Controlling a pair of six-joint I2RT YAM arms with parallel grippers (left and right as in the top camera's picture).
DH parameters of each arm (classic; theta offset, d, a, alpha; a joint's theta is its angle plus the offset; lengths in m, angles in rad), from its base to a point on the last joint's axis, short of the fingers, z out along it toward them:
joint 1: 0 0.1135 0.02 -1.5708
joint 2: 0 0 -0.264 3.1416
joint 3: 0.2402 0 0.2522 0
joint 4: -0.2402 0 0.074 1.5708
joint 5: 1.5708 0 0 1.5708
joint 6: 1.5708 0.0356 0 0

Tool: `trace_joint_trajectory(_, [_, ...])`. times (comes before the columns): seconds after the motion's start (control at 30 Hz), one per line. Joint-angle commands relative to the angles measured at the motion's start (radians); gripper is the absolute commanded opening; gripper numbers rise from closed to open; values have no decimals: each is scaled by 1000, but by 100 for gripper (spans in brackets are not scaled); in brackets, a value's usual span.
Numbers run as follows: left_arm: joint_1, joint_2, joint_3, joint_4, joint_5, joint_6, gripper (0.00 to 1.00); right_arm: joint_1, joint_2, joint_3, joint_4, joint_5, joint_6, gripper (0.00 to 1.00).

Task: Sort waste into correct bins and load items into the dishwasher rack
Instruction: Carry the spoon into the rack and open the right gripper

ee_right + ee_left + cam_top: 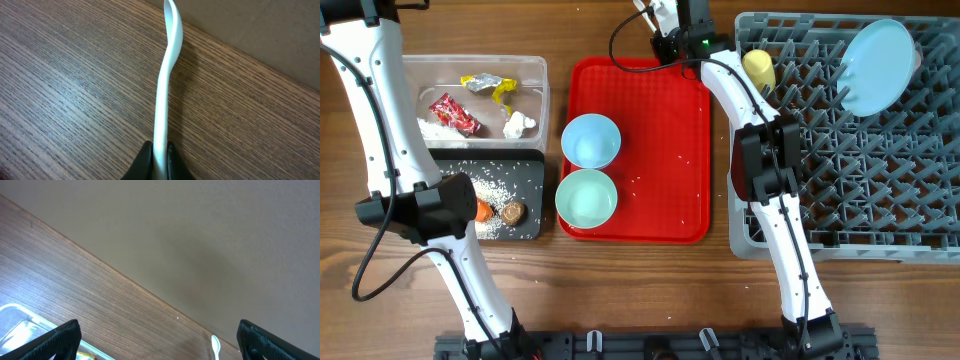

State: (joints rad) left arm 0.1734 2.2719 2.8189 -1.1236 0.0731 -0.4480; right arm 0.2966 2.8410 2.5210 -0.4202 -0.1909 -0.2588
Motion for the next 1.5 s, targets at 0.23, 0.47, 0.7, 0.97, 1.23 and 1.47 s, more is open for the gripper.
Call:
trace_joint_trajectory(0.23, [8,6,-5,0,5,-5,100,3,-135,-5,-24,-123,86,4])
trace_joint_trajectory(0.47, [8,6,-5,0,5,-5,100,-6,-401,-5,-345,-120,130,4])
trace_joint_trajectory(0.7, [8,6,-5,0,5,-5,100,-168,-638,-5,-882,-71,244,4])
trace_joint_trajectory(0.97, [8,6,-5,0,5,-6,100,-332,-644,-69,-1149,86,289,4])
trace_joint_trajectory(1.23, [8,6,-5,0,5,-6,100,-340,-640,-358,-1045,295,371,4])
trace_joint_trajectory(1.47, [8,6,-5,0,5,-5,100,-339,-646,-485,-960,294,309,32])
